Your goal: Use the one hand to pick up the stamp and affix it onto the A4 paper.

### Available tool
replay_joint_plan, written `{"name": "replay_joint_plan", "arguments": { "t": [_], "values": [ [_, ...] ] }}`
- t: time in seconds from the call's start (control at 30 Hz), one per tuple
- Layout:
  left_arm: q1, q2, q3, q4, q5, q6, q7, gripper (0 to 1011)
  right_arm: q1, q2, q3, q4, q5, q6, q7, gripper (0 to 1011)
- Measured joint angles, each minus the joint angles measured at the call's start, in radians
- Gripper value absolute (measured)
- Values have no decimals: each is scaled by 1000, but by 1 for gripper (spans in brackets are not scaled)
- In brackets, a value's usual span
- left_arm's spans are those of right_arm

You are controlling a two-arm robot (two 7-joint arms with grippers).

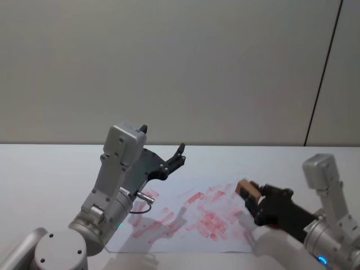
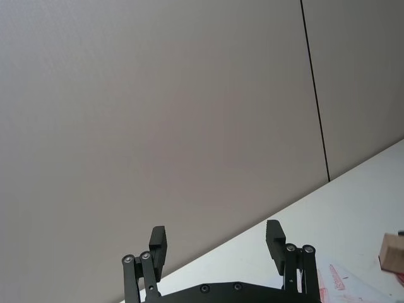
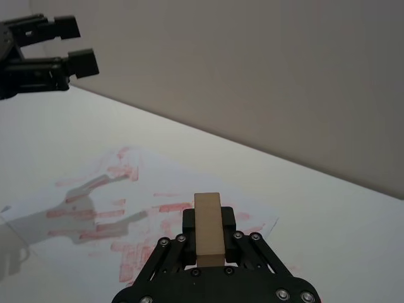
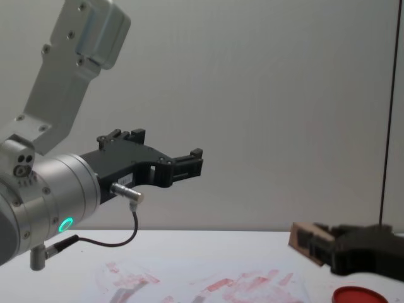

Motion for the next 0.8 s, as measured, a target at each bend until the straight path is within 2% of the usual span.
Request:
{"name": "replay_joint_plan", "arguments": {
  "t": [0.3,0.8],
  "values": [
    [0,0,0,0,0,0,0,1002,4,18,22,-7,6,-3,-30,217],
    [0,0,0,0,0,0,0,1002,13,37,42,48,-14,39,-64,217]
  ]
}}
